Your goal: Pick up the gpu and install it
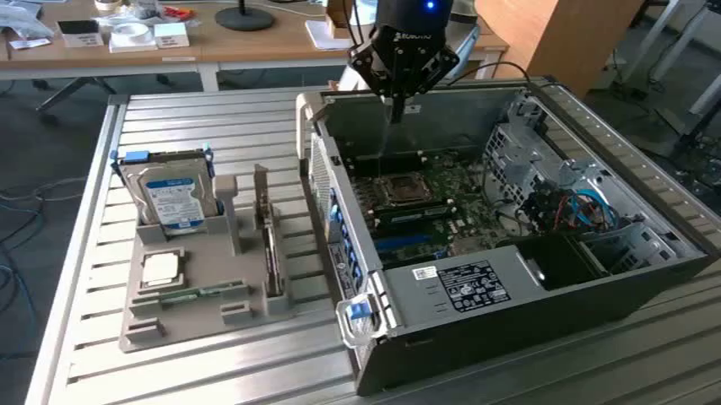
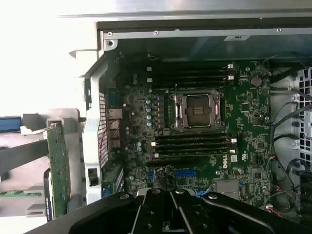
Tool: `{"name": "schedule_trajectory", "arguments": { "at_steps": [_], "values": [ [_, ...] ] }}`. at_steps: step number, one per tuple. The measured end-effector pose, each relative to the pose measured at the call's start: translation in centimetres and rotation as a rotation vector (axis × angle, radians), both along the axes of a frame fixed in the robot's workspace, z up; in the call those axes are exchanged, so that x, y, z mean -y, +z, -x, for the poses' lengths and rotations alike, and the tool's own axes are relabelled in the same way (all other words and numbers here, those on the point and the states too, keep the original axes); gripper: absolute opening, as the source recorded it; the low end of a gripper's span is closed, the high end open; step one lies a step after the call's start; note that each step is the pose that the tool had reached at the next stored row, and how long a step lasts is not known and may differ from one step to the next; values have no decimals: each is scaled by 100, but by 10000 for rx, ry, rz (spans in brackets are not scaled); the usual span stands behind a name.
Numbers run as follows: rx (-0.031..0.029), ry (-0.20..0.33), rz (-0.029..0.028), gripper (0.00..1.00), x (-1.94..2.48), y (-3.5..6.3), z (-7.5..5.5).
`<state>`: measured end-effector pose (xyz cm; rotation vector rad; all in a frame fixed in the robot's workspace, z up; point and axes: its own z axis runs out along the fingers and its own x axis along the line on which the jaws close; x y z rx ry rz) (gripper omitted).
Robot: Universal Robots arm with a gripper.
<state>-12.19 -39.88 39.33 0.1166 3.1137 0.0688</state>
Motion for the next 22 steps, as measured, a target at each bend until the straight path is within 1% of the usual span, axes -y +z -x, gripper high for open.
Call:
{"name": "schedule_trajectory", "arguments": {
  "at_steps": [7,22],
  "values": [
    [2,-2,-1,11,0,-1,7],
    [1,0,0,11,0,0,105]
  ]
}}
